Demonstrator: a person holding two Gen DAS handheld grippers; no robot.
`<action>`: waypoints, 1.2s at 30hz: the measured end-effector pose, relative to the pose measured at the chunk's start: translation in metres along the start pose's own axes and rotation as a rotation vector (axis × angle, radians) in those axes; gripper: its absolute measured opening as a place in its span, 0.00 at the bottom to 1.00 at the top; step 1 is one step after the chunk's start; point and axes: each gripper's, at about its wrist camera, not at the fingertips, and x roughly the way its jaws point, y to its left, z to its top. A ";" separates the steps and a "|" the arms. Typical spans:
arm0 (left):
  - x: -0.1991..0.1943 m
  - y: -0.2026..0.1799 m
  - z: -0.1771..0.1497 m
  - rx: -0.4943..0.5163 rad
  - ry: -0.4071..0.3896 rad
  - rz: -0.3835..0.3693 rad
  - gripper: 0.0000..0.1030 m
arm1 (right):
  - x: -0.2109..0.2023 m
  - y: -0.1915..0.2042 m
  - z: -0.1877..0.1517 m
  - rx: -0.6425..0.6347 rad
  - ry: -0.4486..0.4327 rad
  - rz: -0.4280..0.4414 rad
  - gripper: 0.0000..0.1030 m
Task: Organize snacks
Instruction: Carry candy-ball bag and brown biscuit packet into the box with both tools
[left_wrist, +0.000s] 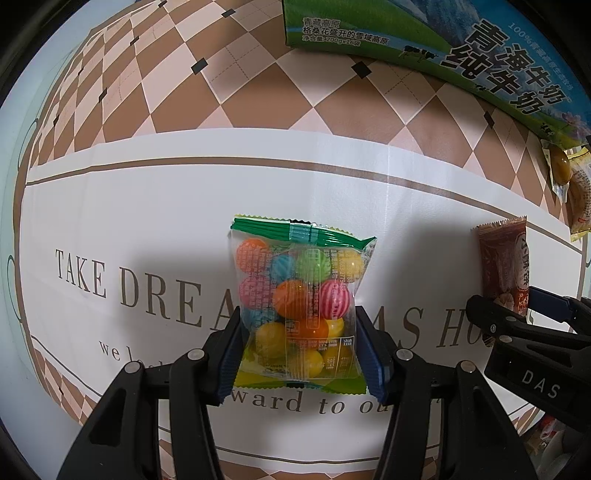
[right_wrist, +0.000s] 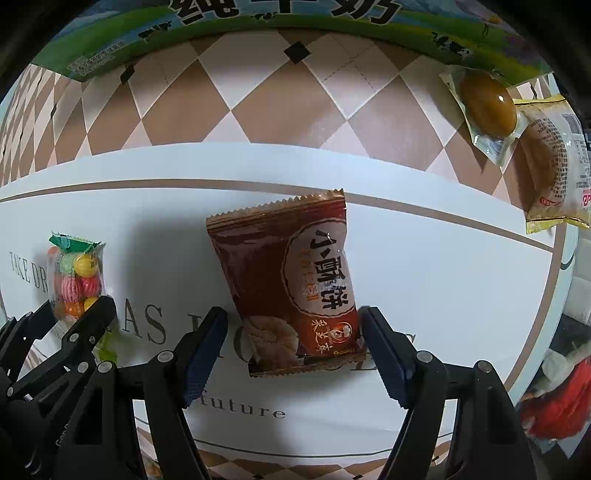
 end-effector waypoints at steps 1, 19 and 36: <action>0.000 0.000 0.000 -0.002 0.000 -0.001 0.52 | -0.001 -0.001 -0.001 0.000 -0.001 0.000 0.76; -0.109 -0.024 0.012 0.042 -0.251 -0.048 0.44 | -0.097 -0.048 -0.022 -0.011 -0.207 0.105 0.56; -0.232 -0.070 0.119 0.132 -0.477 -0.152 0.44 | -0.265 -0.121 0.034 0.090 -0.505 0.246 0.56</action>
